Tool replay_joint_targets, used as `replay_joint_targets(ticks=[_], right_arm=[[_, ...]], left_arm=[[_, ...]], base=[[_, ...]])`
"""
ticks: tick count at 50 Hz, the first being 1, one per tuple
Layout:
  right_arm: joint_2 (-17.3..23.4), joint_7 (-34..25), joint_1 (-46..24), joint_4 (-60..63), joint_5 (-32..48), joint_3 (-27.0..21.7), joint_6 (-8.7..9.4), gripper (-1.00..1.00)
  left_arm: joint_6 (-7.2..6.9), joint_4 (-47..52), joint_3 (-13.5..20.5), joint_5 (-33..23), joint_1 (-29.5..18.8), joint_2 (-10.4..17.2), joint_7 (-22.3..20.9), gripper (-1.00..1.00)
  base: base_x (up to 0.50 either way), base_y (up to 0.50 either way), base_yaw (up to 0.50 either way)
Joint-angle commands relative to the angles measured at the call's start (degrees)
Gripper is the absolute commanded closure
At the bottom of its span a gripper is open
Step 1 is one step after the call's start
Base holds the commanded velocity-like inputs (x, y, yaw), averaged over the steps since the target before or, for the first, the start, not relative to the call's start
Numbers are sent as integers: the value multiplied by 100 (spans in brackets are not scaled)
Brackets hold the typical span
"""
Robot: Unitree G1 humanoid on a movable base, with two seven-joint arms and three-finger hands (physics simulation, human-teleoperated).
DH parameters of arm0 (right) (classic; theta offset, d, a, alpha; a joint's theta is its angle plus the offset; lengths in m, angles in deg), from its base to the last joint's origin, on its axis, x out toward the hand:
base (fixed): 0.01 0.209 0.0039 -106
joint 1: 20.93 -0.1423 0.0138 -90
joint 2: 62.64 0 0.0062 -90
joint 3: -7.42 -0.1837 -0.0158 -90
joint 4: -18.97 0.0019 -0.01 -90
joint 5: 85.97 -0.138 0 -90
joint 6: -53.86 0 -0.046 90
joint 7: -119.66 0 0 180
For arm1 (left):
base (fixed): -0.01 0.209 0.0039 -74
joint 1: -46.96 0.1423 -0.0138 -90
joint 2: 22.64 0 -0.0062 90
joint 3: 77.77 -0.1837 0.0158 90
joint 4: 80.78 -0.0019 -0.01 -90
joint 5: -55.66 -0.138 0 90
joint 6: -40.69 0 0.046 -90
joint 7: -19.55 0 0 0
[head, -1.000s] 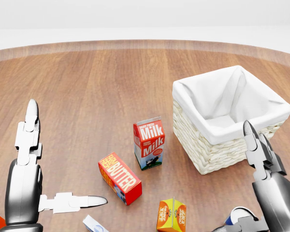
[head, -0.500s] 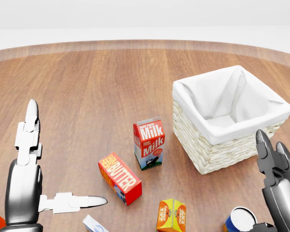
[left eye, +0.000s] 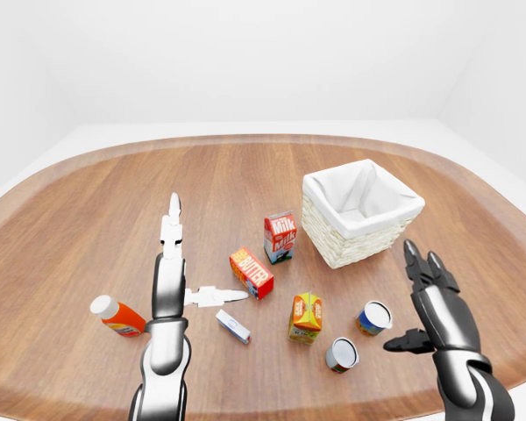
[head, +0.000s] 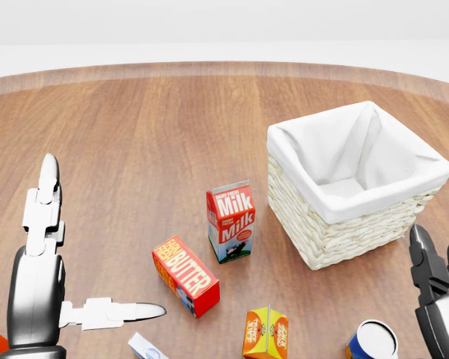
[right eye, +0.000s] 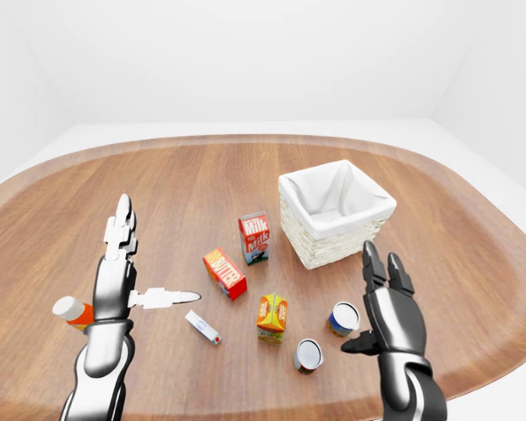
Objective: Pick up the alphabet soup and the tomato sauce, and put them in the basket.
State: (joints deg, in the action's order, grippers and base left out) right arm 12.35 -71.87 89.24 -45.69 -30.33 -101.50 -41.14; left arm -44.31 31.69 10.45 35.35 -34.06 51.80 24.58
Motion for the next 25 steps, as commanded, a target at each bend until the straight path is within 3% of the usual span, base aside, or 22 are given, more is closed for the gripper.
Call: replay_joint_targets(ticks=[1, 25], right_arm=[[72, 86, 42, -175, 256, -98, 0, -100], [175, 259, -10, -438, 607, -112, 0, -100]], left_arm=[[0, 27, -6, -14, 7, -6, -1, -100], [0, 28, -7, -13, 7, -6, 1, -100]], base=[[0, 0, 0], [0, 0, 0]])
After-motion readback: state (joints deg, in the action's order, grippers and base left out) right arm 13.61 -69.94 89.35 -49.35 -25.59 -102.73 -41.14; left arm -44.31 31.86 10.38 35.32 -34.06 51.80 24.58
